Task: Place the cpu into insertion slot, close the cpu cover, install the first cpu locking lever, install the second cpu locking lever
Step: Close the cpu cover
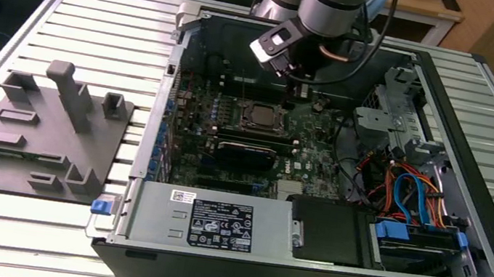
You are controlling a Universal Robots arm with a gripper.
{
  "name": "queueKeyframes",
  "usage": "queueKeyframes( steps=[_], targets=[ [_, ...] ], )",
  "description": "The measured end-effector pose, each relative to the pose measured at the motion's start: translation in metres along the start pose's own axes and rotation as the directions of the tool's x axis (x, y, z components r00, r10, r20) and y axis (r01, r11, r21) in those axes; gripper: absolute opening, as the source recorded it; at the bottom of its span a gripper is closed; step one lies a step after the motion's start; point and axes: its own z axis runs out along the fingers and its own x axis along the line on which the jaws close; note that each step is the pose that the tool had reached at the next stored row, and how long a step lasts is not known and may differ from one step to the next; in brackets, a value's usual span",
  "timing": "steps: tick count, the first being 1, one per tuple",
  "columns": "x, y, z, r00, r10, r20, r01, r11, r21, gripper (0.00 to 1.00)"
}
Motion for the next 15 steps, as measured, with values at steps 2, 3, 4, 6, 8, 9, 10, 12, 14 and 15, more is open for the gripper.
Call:
queueKeyframes(
  steps=[2,3,4,6,8,9,10,12,14,15],
  targets=[
    [-0.0001,-0.0011,0.0013,1.0000,0.000,0.0000,0.000,1.0000,0.0000,0.11],
    [-0.0002,-0.0022,0.0019,1.0000,-0.001,0.0000,0.001,1.0000,0.0000,0.11],
    [-0.0002,-0.0034,0.0024,1.0000,-0.001,-0.0001,0.001,1.0000,0.0000,0.11],
    [-0.0002,-0.0040,0.0032,1.0000,-0.001,0.0000,0.001,1.0000,0.0000,0.11],
    [-0.0002,-0.0040,0.0034,1.0000,-0.001,0.0000,0.001,1.0000,0.0000,0.11],
    [-0.0002,-0.0041,0.0034,1.0000,-0.001,0.0000,0.001,1.0000,0.0000,0.11],
    [-0.0002,-0.0041,0.0034,1.0000,-0.001,0.0000,0.001,1.0000,0.0000,0.11],
    [-0.0002,-0.0041,0.0034,1.0000,-0.001,0.0000,0.001,1.0000,0.0000,0.11],
    [-0.0002,-0.0042,0.0034,1.0000,-0.001,0.0000,0.001,1.0000,0.0000,0.11],
    [-0.0002,-0.0042,0.0034,1.0000,-0.001,0.0000,0.001,1.0000,0.0000,0.11]
  ],
)
